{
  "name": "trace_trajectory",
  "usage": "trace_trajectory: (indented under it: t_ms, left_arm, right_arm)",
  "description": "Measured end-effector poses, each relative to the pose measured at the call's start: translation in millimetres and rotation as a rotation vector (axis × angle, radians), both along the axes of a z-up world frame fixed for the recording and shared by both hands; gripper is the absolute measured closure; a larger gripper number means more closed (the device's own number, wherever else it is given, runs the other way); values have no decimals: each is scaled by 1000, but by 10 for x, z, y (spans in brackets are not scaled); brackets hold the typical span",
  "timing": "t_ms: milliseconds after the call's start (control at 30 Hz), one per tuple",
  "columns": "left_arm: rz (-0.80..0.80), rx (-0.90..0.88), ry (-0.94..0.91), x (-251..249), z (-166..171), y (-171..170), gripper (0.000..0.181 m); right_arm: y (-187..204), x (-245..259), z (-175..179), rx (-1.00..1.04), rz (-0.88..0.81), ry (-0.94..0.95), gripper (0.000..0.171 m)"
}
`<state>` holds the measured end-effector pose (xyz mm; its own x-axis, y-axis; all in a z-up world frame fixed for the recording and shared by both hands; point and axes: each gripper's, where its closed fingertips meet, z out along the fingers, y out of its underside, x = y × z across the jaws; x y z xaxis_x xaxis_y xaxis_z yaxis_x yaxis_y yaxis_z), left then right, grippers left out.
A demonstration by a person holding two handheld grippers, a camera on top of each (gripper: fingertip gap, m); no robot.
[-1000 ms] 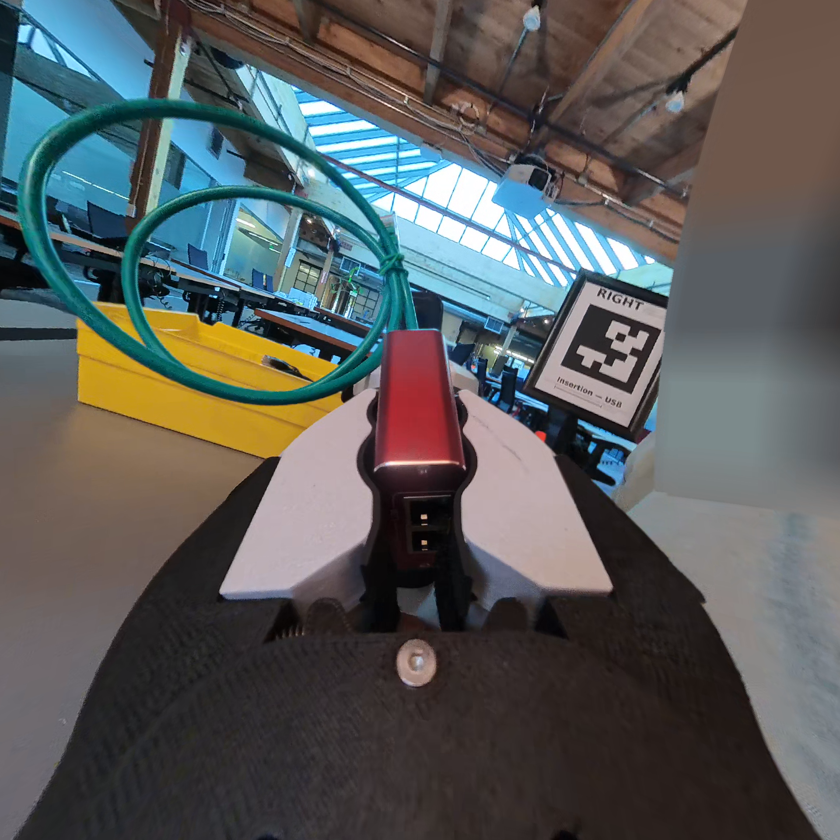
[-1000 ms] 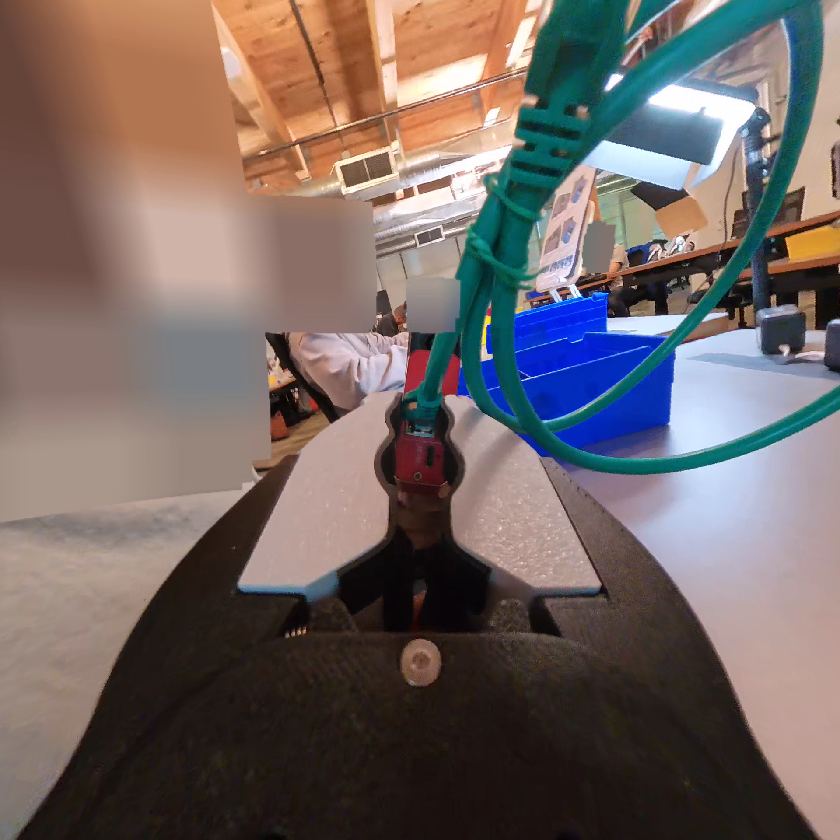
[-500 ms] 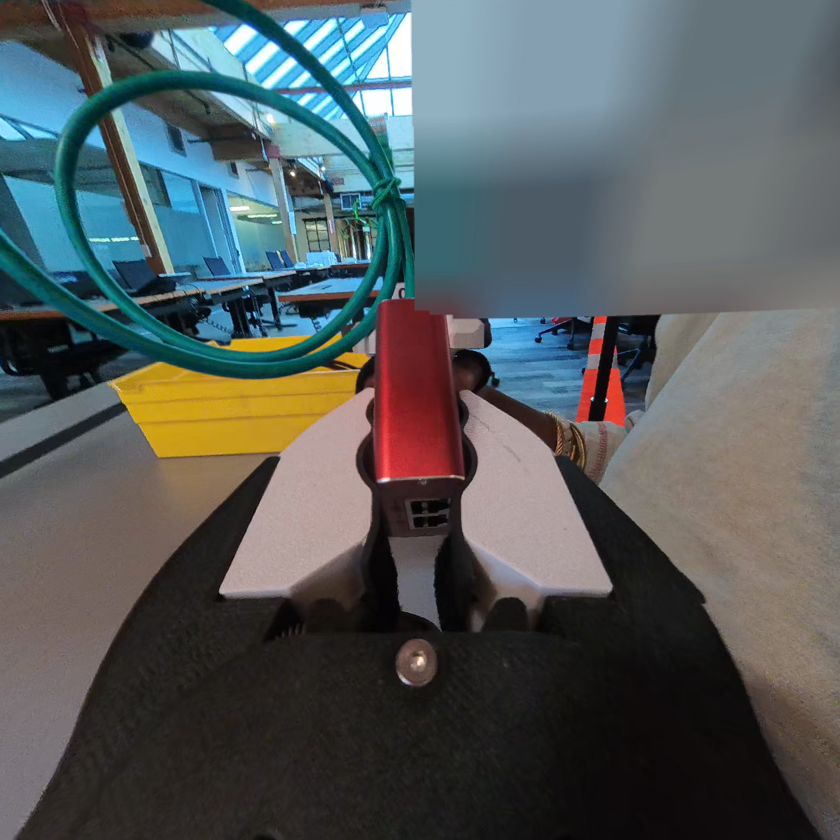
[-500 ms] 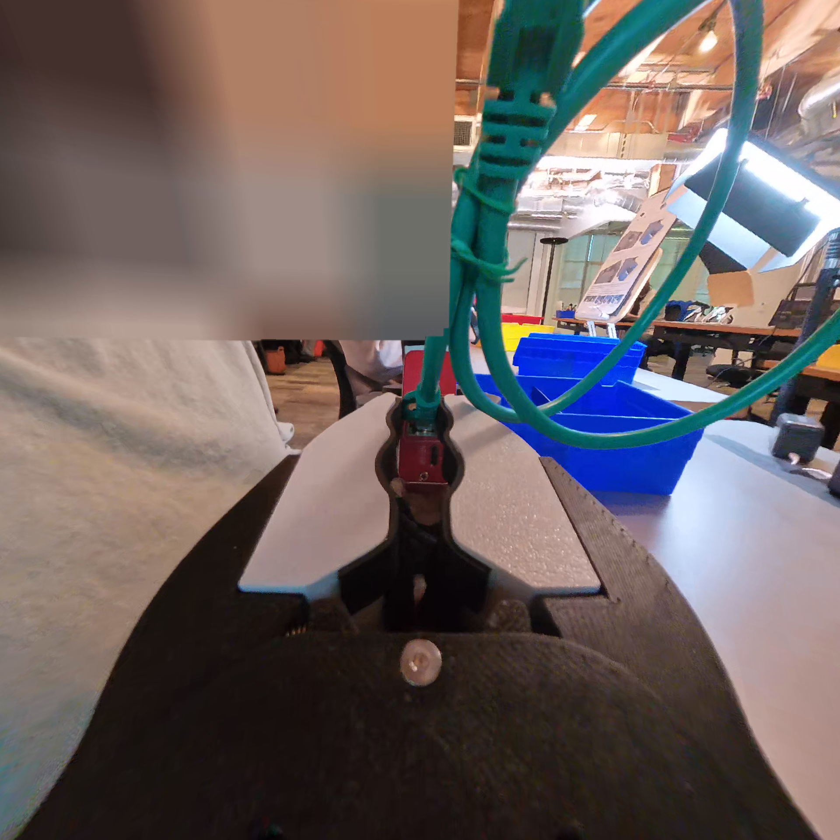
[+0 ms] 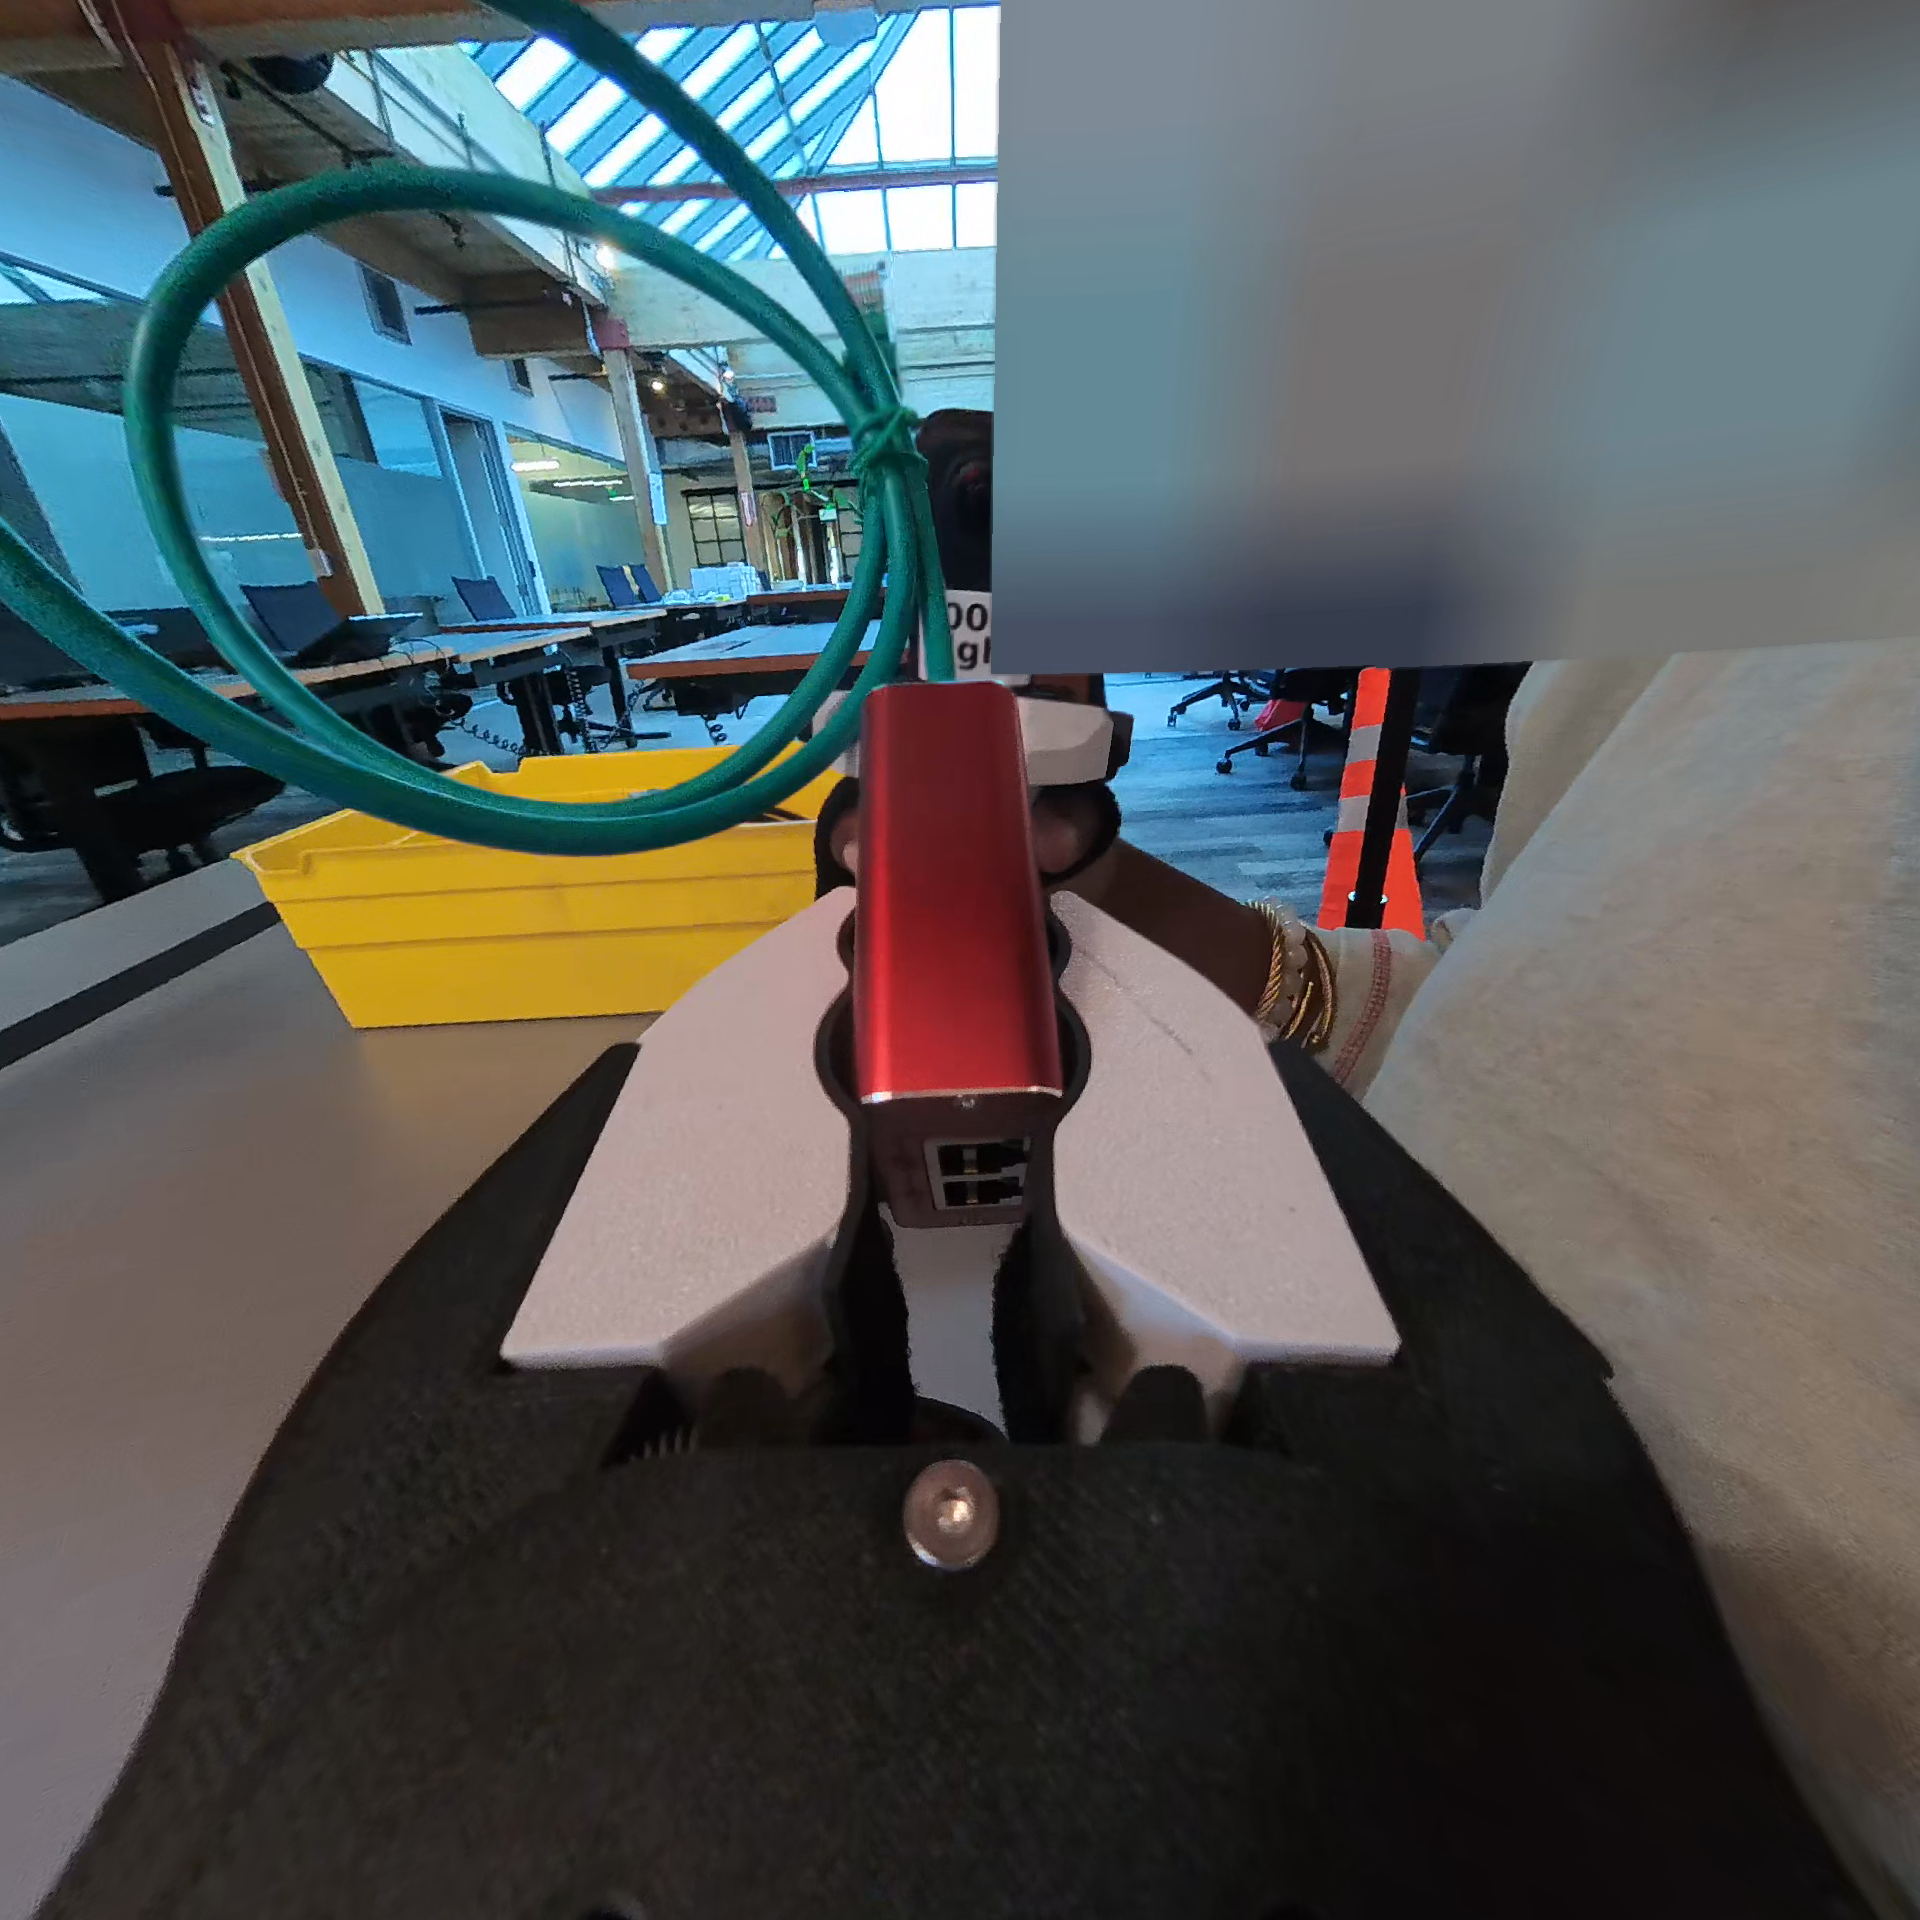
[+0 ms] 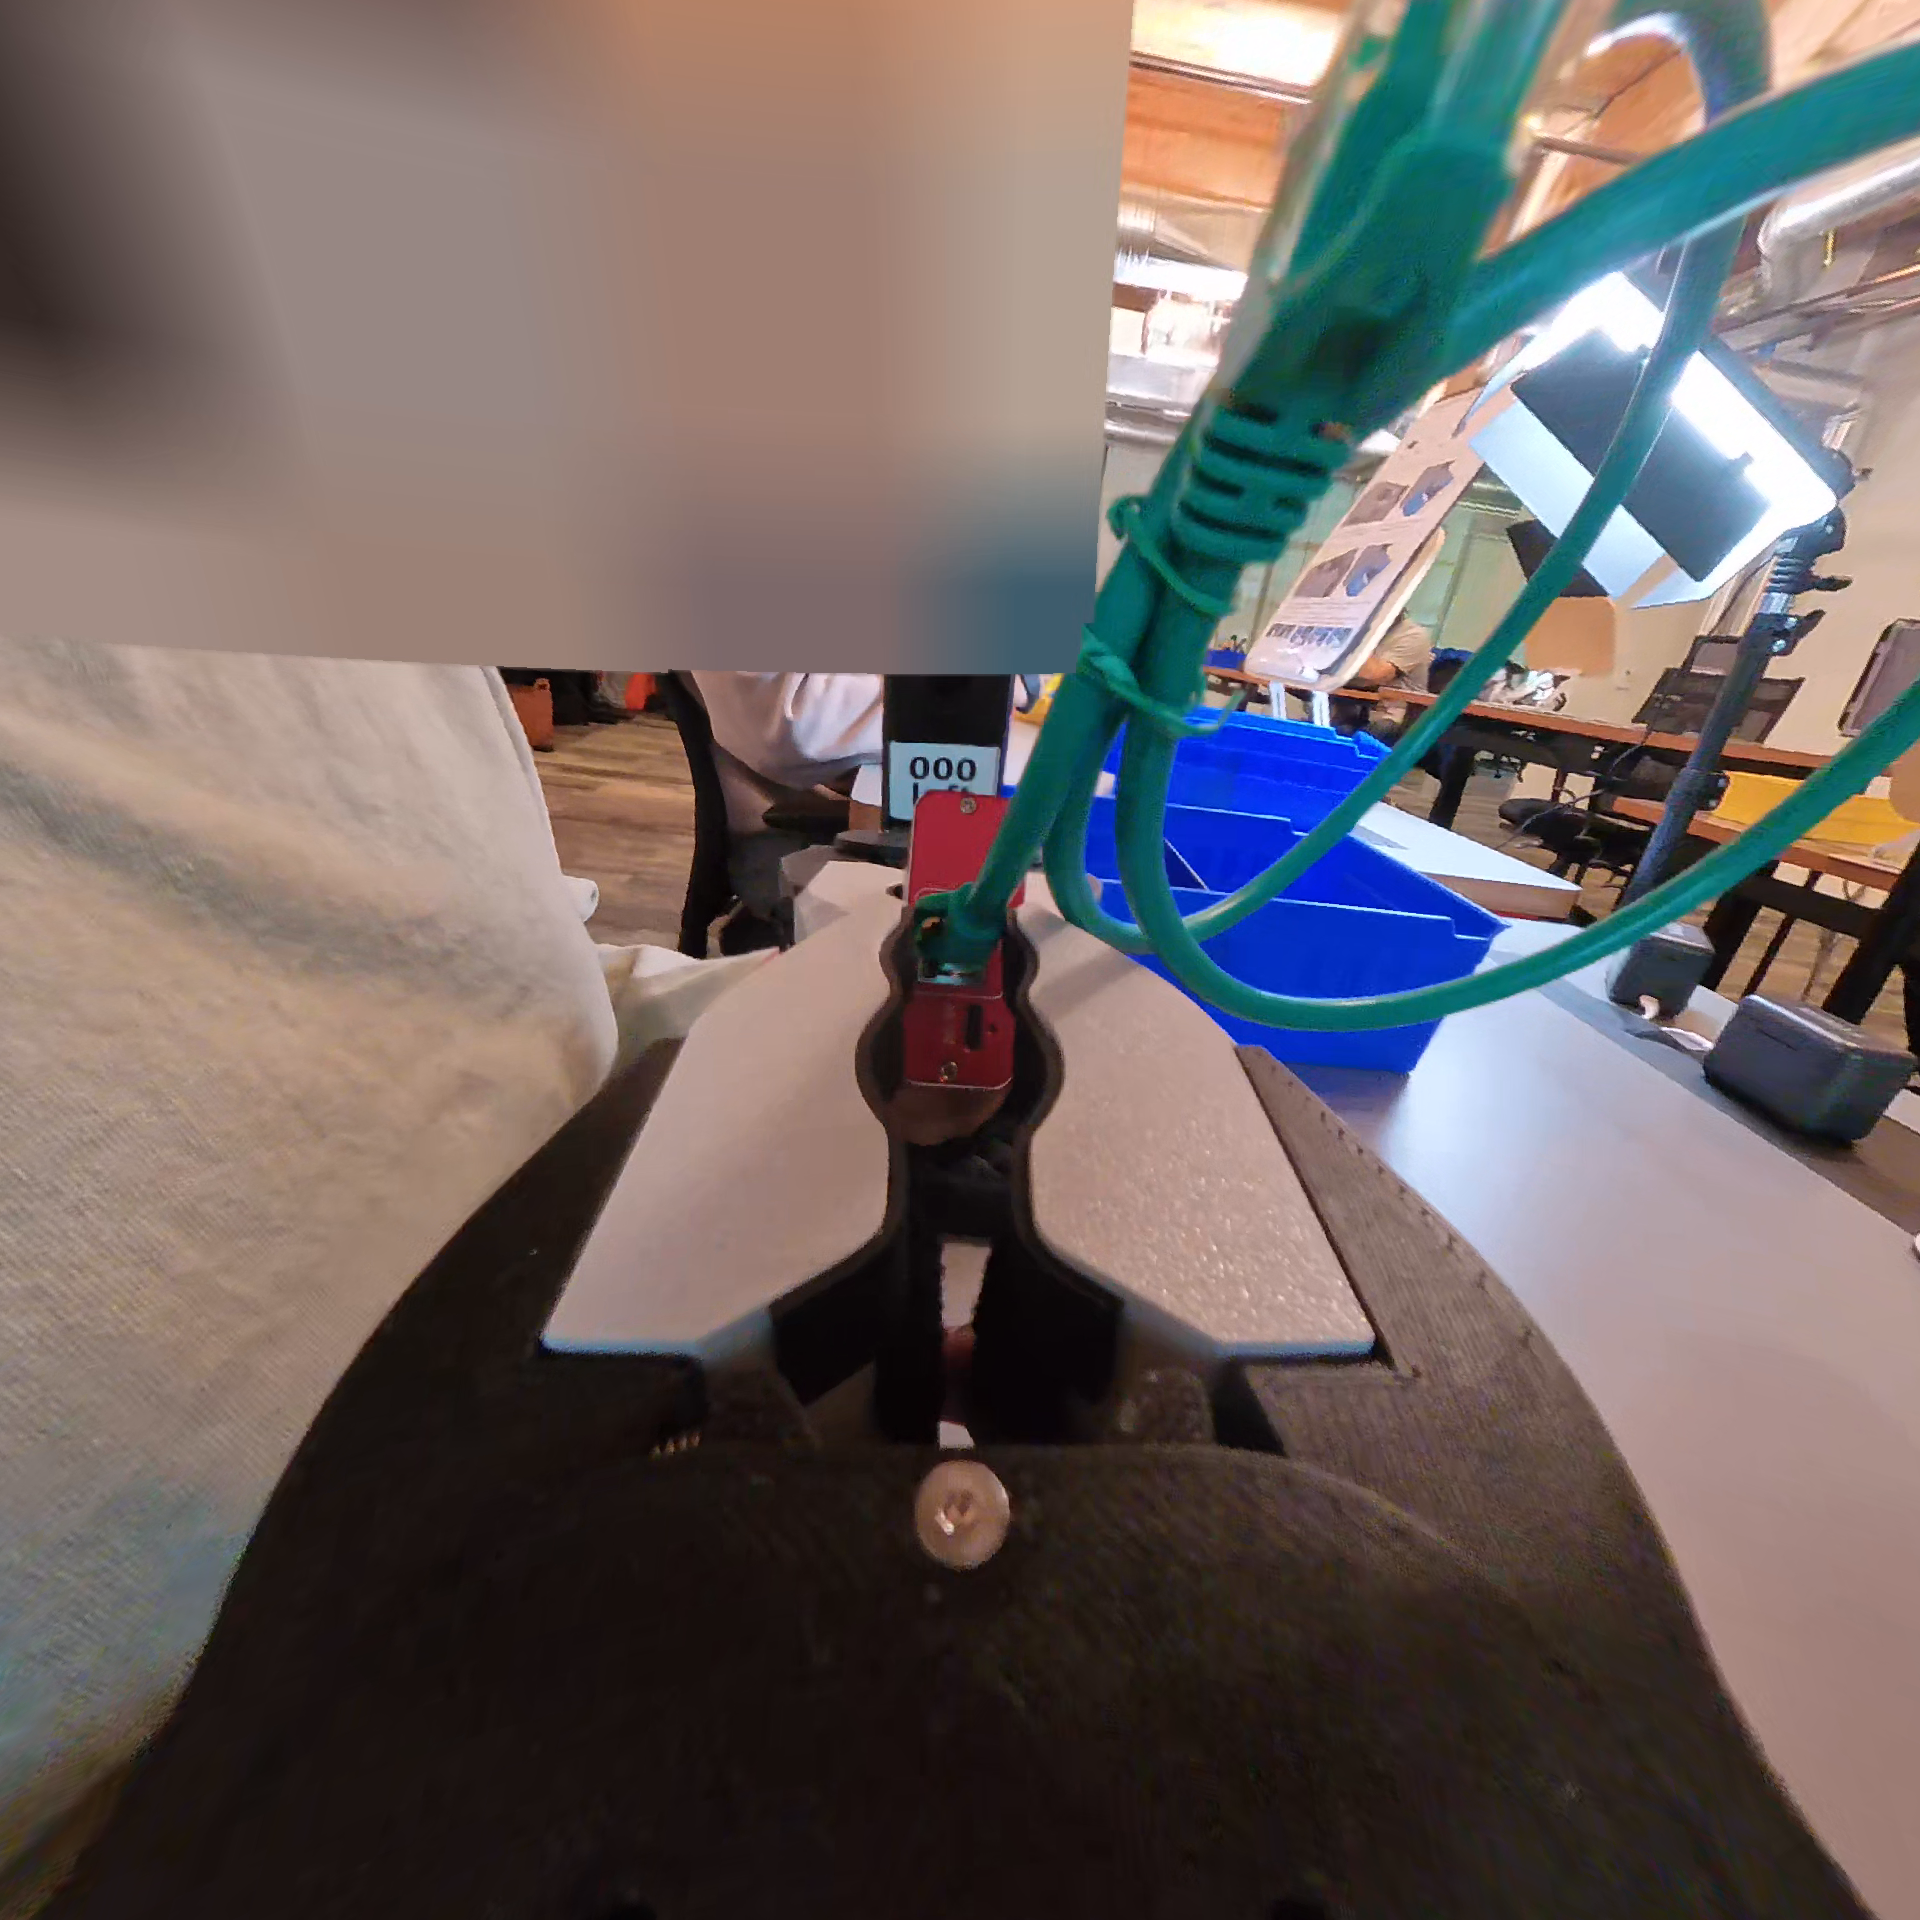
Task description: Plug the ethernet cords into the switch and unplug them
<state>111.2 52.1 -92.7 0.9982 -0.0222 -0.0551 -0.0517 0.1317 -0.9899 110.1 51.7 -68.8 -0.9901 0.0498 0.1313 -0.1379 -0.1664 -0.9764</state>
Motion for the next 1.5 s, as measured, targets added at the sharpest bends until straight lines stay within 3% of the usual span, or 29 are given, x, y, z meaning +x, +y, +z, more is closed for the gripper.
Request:
trace_trajectory:
  t_ms: [667, 1000, 1500]
  left_arm:
    - [12, -43, -4, -36, -92, 40, 153]
    - [127, -58, 7, -189, -114, 3, 153]
    - [-3, -1, -110, -147, -51, -41, 153]
  right_arm:
    - [25, -36, -111, 107, -63, 50, 152]
    - [-6, -210, -134, 146, -270, 263, 151]
    - [-57, -170, -13, 56, -268, 246, 154]
